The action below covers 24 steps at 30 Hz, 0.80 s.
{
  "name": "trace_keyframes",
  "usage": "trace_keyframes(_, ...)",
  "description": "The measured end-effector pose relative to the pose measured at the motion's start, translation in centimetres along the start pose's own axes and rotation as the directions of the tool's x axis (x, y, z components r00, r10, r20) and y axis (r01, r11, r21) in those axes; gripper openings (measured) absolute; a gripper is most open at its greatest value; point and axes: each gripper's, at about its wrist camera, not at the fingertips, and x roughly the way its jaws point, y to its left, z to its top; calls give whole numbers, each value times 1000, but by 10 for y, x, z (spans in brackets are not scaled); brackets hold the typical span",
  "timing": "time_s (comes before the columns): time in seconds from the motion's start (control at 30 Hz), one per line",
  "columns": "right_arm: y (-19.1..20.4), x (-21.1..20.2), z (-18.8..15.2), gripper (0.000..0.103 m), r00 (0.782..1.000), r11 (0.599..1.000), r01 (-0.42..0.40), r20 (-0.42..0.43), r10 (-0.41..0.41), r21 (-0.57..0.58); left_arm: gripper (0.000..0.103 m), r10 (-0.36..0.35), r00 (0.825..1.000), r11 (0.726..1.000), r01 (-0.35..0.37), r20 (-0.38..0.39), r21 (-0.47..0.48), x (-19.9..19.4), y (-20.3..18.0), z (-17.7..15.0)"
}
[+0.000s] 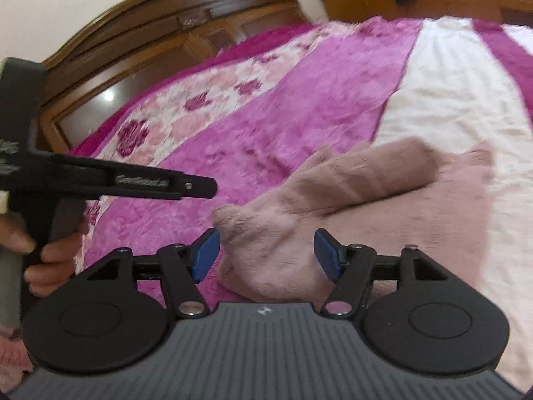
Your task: Fold small clothes
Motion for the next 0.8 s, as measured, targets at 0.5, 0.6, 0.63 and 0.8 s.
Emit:
trace_keyframes(0.5, -83, -44, -18, 71, 972, 952, 177, 109, -209, 248, 39, -139, 988, 987, 143, -62, 76, 109, -46, 58)
trace_keyframes(0.6, -88, -38, -23, 71, 972, 947, 182, 100, -215, 263, 39, -135, 985, 986, 144, -111, 81, 137, -46, 61)
trace_keyframes(0.63, -89, -37, -25, 71, 971, 947, 185, 99, -217, 262, 39, -141, 982, 986, 151, -128, 70, 145, -45, 61)
trace_keyframes(0.8, -90, -30, -30, 71, 970, 945, 198, 89, -227, 259, 36, -221, 962, 974, 224, -160, 1, 163, -38, 58)
